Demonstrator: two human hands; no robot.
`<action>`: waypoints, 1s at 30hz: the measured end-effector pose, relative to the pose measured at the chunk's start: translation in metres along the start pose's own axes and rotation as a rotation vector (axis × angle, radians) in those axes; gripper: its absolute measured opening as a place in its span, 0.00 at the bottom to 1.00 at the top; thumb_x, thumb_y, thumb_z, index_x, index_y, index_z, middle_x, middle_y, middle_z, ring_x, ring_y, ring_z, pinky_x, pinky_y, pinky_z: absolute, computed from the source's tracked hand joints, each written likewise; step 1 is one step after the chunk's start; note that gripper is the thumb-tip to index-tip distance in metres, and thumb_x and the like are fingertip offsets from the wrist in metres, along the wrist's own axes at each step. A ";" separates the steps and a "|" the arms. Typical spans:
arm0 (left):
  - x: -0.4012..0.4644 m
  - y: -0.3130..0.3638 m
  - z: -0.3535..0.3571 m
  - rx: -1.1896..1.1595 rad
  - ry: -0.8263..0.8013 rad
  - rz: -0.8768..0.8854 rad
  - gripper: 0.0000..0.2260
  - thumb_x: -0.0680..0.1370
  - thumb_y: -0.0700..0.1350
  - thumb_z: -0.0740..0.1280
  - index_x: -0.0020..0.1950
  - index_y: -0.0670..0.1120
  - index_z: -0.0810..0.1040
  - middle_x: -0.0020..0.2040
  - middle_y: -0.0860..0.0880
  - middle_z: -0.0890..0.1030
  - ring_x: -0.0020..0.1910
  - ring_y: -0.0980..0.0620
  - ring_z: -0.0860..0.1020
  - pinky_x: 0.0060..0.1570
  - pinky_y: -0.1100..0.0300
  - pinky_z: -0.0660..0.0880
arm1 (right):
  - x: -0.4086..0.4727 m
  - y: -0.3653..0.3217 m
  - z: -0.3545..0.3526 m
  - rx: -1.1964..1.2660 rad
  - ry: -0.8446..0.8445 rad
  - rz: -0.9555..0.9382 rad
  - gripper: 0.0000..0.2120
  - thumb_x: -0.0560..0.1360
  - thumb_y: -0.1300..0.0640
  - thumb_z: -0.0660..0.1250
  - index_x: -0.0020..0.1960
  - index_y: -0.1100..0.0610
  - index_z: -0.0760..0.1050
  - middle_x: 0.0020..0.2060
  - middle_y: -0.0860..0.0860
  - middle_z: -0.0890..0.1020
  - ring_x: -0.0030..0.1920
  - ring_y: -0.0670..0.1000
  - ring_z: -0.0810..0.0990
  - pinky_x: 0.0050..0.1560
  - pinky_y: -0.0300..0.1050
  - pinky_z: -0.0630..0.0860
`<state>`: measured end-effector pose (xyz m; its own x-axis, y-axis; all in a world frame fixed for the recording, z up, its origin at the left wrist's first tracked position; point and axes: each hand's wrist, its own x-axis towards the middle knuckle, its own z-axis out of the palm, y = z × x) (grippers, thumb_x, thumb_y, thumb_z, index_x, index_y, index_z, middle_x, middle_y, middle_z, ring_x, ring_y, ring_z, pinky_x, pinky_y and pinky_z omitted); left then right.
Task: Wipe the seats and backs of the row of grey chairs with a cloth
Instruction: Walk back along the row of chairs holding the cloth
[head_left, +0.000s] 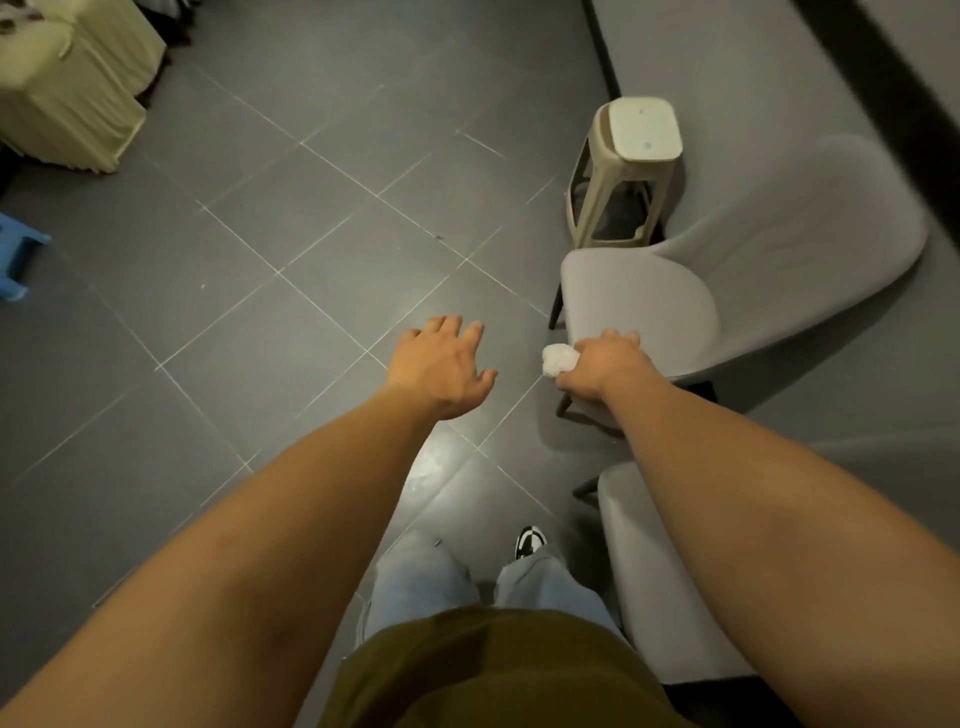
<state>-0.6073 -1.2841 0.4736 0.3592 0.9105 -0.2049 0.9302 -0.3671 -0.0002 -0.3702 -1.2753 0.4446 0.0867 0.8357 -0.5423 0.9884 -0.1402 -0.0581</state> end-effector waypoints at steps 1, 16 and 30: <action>0.011 -0.002 -0.002 -0.001 -0.017 -0.011 0.31 0.78 0.66 0.52 0.76 0.49 0.60 0.72 0.43 0.68 0.71 0.42 0.65 0.65 0.44 0.66 | 0.011 -0.005 -0.003 0.014 -0.002 -0.012 0.31 0.73 0.34 0.65 0.70 0.48 0.70 0.52 0.54 0.64 0.63 0.60 0.66 0.53 0.53 0.68; 0.213 -0.154 -0.009 0.015 -0.102 -0.055 0.31 0.79 0.65 0.53 0.77 0.49 0.60 0.72 0.43 0.68 0.70 0.42 0.65 0.64 0.45 0.66 | 0.186 -0.054 -0.093 0.038 -0.010 0.161 0.30 0.72 0.36 0.67 0.70 0.48 0.72 0.59 0.55 0.70 0.63 0.60 0.65 0.50 0.51 0.67; 0.394 -0.254 -0.024 0.028 -0.224 0.039 0.31 0.78 0.65 0.53 0.76 0.48 0.60 0.71 0.42 0.68 0.70 0.41 0.65 0.64 0.43 0.66 | 0.334 -0.111 -0.189 0.108 0.002 0.298 0.32 0.71 0.34 0.69 0.71 0.46 0.71 0.62 0.55 0.70 0.64 0.60 0.66 0.59 0.55 0.70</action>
<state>-0.7006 -0.8280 0.4162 0.3663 0.8317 -0.4173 0.9123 -0.4093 -0.0150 -0.4280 -0.8805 0.4284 0.3712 0.7505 -0.5468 0.9004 -0.4349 0.0143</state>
